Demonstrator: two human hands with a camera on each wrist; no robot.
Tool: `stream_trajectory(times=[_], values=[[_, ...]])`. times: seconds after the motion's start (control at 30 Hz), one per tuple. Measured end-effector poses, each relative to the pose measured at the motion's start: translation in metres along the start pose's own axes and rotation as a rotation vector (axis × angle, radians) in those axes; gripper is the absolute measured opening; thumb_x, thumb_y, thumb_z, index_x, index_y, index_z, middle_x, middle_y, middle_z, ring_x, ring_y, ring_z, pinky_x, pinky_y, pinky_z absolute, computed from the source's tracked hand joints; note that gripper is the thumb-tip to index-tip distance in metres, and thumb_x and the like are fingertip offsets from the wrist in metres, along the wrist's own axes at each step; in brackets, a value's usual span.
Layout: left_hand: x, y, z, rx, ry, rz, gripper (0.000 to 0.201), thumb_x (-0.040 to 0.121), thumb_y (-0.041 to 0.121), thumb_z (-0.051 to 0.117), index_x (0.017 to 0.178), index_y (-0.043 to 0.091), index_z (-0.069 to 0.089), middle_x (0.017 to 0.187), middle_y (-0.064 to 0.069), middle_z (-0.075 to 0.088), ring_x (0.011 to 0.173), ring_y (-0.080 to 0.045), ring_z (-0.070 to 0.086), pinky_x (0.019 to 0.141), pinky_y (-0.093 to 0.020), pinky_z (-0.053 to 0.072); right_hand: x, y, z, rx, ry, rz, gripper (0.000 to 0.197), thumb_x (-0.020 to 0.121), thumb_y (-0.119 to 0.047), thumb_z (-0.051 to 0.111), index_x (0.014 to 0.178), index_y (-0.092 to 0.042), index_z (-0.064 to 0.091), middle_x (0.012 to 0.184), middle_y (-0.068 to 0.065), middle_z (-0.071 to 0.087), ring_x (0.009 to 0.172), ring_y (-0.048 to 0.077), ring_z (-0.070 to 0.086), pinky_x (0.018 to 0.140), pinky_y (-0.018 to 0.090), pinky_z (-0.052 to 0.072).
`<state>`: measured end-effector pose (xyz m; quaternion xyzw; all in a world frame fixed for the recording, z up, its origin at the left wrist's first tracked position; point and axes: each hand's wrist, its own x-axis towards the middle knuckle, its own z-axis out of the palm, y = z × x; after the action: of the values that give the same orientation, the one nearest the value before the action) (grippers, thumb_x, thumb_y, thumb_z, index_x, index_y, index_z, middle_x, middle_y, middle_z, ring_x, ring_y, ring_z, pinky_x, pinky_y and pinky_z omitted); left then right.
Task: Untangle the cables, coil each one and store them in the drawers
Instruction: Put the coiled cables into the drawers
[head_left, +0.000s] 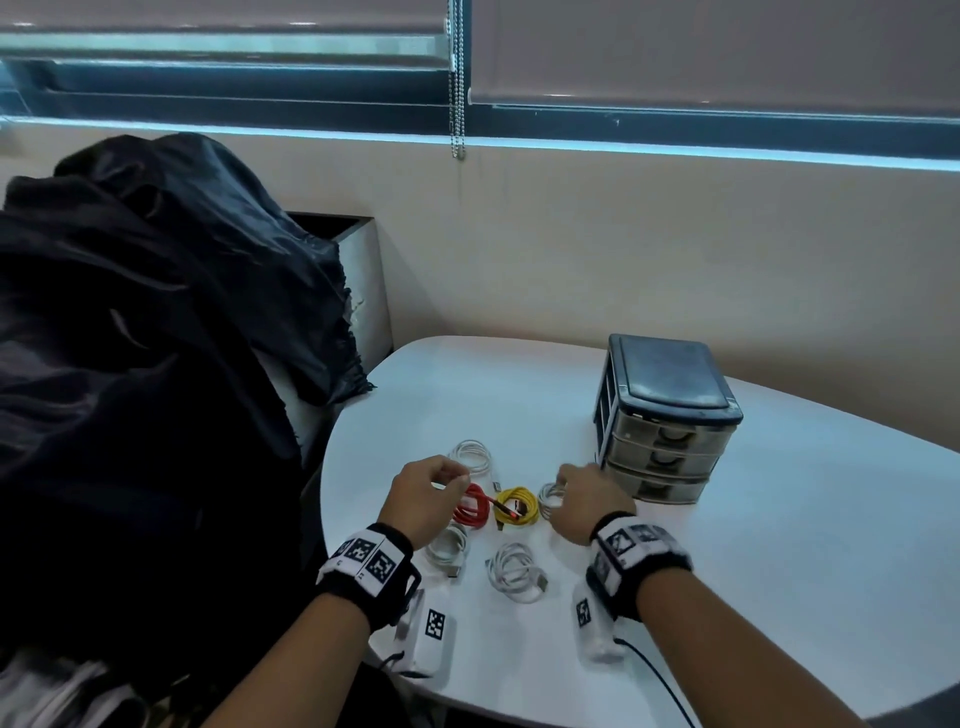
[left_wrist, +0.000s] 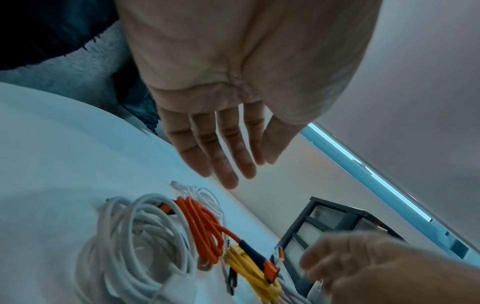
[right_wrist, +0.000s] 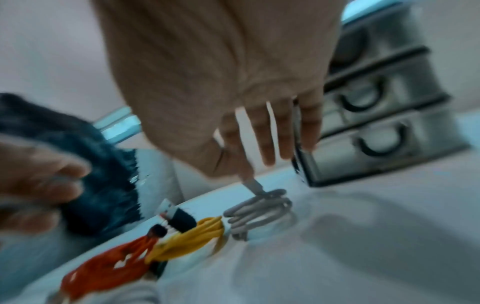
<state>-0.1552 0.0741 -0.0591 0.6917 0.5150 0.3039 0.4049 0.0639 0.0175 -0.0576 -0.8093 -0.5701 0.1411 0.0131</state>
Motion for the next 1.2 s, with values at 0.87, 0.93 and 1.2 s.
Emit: stream_trajectory(times=[0.87, 0.93, 1.2], values=[[0.001, 0.119, 0.218, 0.896, -0.337, 0.396, 0.091, 0.087, 0.019, 0.054, 0.156, 0.025, -0.006, 0.103, -0.007, 0.066, 0.091, -0.029, 0.063, 0.074, -0.033, 0.049, -0.118, 0.181, -0.016, 0.136, 0.134, 0.098, 0.015, 0.089, -0.049, 0.060, 0.089, -0.035, 0.054, 0.107, -0.010, 0.058, 0.092, 0.013, 0.058, 0.075, 0.024, 0.041], [0.004, 0.118, 0.220, 0.882, -0.337, 0.355, 0.092, 0.086, 0.019, 0.055, 0.156, 0.024, -0.005, 0.104, -0.007, 0.066, 0.091, -0.029, 0.063, 0.074, -0.033, 0.049, -0.119, 0.181, -0.012, 0.169, 0.135, 0.089, 0.018, 0.088, -0.051, 0.061, 0.087, -0.037, 0.050, 0.106, -0.012, 0.057, 0.093, 0.012, 0.057, 0.075, 0.024, 0.039], [-0.010, 0.129, 0.206, 0.788, -0.340, 0.404, 0.060, 0.088, 0.023, 0.051, 0.143, 0.022, 0.028, 0.111, -0.006, 0.067, 0.096, -0.031, 0.064, 0.082, -0.037, 0.050, -0.102, 0.167, -0.047, 0.399, 0.382, 0.032, 0.018, 0.084, -0.047, 0.070, 0.083, -0.033, 0.058, 0.098, -0.012, 0.062, 0.085, 0.010, 0.063, 0.078, 0.031, 0.050]])
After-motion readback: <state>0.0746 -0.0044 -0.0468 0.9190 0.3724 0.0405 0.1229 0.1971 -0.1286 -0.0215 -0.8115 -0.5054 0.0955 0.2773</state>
